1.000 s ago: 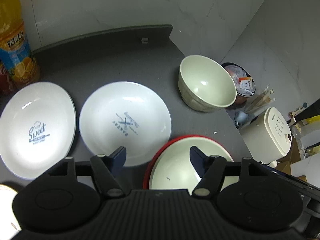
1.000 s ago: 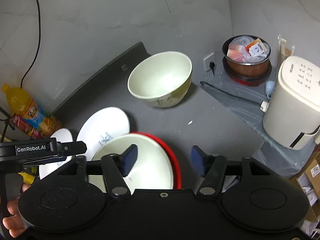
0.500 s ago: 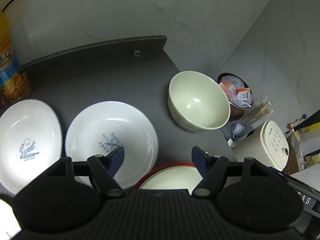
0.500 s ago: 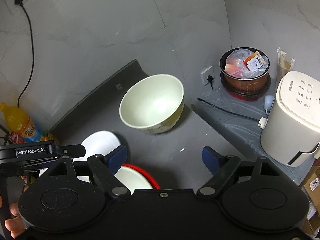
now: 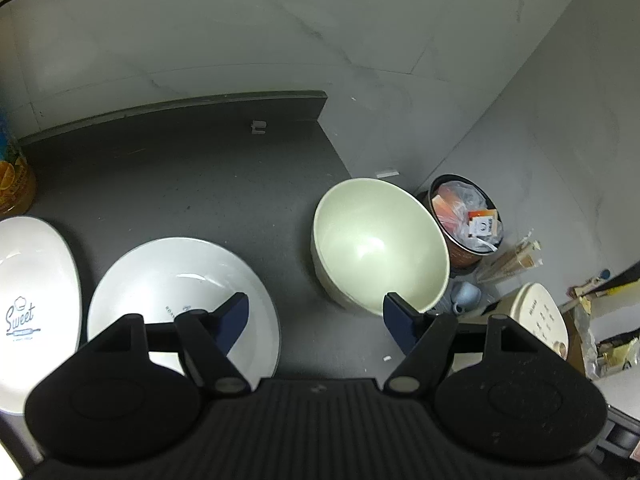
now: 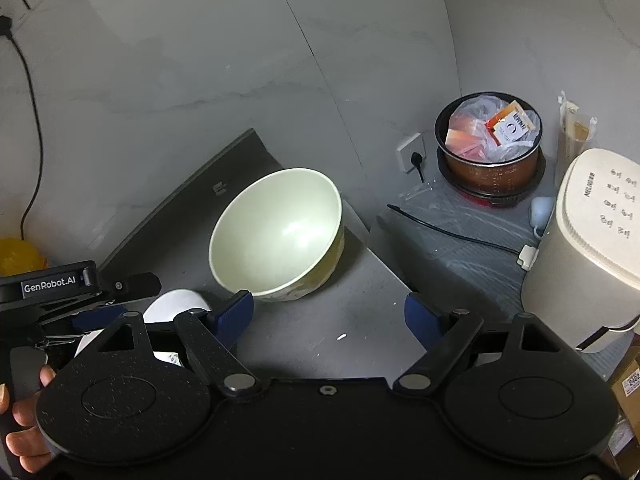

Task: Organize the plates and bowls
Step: 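Move both grippers to the second cream bowl and grasp its rim, then lift the second cream bowl with both grippers toward the stacked bowls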

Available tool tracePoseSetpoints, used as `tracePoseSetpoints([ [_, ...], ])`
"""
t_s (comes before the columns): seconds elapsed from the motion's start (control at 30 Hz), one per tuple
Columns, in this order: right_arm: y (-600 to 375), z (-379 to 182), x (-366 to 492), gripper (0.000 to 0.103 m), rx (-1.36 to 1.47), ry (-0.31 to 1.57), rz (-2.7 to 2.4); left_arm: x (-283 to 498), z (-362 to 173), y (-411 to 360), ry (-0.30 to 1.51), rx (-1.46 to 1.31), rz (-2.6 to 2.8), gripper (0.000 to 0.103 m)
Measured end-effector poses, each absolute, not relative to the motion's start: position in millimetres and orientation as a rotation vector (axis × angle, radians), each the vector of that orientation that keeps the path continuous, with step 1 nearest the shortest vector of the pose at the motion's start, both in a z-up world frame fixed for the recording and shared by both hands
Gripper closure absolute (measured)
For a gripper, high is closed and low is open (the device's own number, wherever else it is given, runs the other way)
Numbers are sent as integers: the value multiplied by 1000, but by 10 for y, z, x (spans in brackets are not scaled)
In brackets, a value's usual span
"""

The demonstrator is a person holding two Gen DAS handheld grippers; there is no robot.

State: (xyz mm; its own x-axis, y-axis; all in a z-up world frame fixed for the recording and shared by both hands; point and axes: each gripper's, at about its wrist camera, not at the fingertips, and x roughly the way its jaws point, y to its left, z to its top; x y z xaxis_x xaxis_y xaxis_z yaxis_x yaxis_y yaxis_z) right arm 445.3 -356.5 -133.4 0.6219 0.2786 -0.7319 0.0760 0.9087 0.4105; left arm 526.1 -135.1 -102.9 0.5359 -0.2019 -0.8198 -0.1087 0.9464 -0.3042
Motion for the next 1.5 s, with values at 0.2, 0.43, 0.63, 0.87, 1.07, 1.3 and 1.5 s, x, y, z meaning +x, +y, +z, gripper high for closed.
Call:
tracePoseSetpoints([
  [0.2,-3626,-1514,4758,30,454,942,147,5509,-1226,-1392,1043,-366,-36,32],
  [0.43,-3575,-1698,5104,41,462,1003,179,5800,-1415,-1394,1082,-404,-40,40],
  [0.63,-3493,-1849,5334,49,479,1039,182,5961,-1595,-1452,1112,-417,-23,57],
  [0.87,-3375,-1999,5526,56,484,1090,207,6103,-1773,-1499,1146,-437,-14,76],
  [1.07,-3351,-2063,5555,79,451,1109,198,6112,-1864,-1573,1174,-416,2,90],
  [1.3,-3383,-1926,5405,81,415,1061,181,6013,-1801,-1584,1155,-425,-32,94],
  [1.5,-3432,-1724,5235,81,429,1012,178,5870,-1578,-1601,1106,-425,-68,94],
])
